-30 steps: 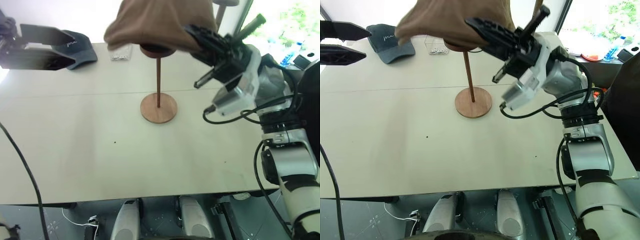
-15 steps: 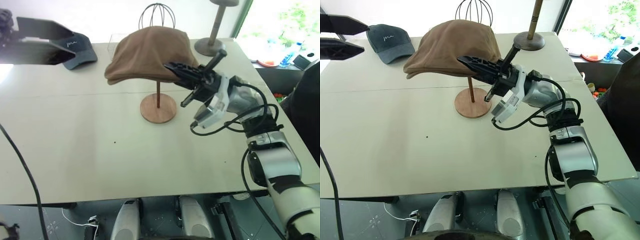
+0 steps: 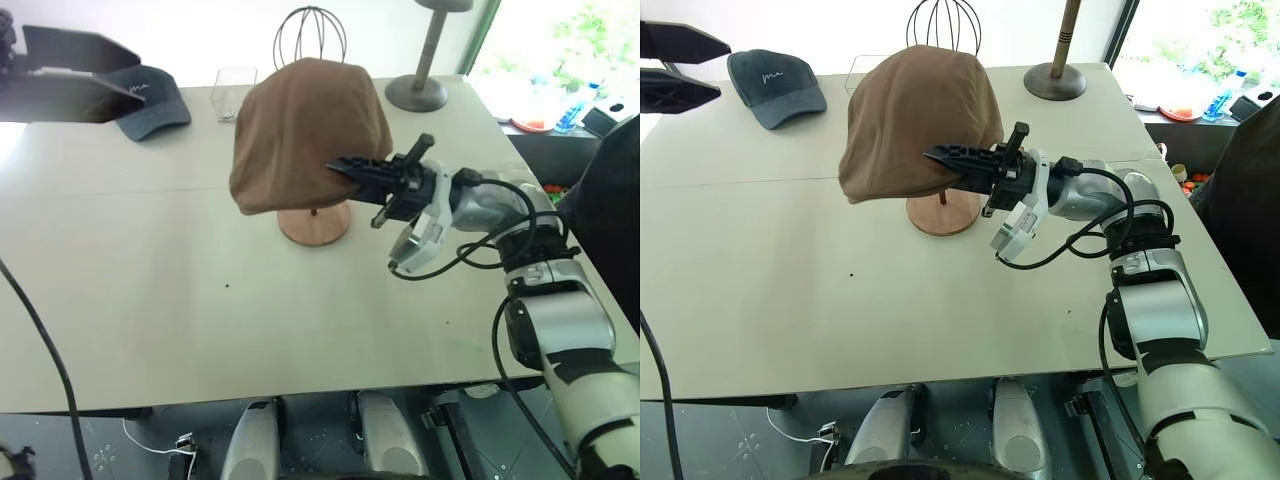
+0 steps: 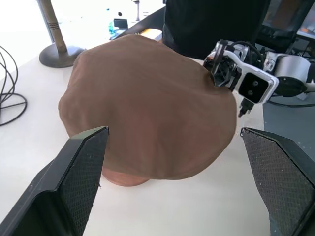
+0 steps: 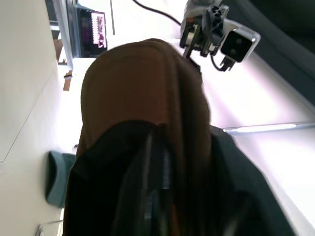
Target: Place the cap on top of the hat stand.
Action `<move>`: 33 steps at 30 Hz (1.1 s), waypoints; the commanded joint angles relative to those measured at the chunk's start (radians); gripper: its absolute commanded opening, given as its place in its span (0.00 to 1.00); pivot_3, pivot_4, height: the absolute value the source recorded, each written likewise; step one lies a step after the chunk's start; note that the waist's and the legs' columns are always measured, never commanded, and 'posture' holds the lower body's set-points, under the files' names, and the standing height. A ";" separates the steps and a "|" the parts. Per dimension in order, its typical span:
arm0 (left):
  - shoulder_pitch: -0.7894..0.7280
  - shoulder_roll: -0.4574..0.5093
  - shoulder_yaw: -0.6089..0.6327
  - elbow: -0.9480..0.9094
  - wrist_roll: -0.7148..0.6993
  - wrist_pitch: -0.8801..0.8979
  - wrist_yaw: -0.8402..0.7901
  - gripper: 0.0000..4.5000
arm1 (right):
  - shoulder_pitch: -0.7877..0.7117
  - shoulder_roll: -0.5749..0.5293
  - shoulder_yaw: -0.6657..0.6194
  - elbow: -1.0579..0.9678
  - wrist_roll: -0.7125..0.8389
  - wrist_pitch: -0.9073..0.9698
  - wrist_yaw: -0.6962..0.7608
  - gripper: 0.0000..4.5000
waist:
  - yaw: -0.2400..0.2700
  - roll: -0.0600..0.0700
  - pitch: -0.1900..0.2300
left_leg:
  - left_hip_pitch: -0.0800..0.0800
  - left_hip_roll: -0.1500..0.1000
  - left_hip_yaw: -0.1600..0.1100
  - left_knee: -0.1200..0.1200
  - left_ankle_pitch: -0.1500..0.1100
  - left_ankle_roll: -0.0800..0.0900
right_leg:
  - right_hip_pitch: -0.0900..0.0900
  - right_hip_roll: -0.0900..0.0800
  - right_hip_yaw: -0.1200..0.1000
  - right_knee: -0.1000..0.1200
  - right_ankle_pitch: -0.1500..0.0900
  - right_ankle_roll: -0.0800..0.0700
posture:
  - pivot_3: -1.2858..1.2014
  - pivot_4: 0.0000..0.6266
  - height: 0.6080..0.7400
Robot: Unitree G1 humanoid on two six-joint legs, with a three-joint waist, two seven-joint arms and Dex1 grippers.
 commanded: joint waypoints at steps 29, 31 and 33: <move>-0.027 -0.123 0.006 0.207 0.103 -0.183 -0.061 1.00 | 0.124 -0.782 -0.064 -0.549 1.501 1.838 1.340 0.71 | 0.021 0.000 0.000 | 0.001 0.000 0.001 0.009 -0.003 0.005 | 0.004 0.000 0.001 0.000 -0.002 -0.004 | 0.52 0.24 1.00; -0.013 -0.107 0.015 0.203 0.106 -0.184 -0.061 1.00 | 0.020 -0.735 -0.052 -0.457 1.464 1.887 1.382 0.71 | 0.022 0.000 0.000 | 0.001 0.000 0.002 0.008 -0.003 0.005 | 0.004 0.000 0.001 0.000 -0.002 -0.004 | 0.52 0.24 1.00; 0.003 -0.092 0.031 0.193 0.104 -0.179 -0.051 1.00 | -0.090 -0.666 -0.052 -0.382 1.463 2.010 1.372 0.71 | 0.020 0.000 0.000 | 0.000 0.000 0.002 0.008 -0.003 0.005 | 0.003 0.000 0.001 0.000 -0.002 -0.004 | 0.52 0.24 1.00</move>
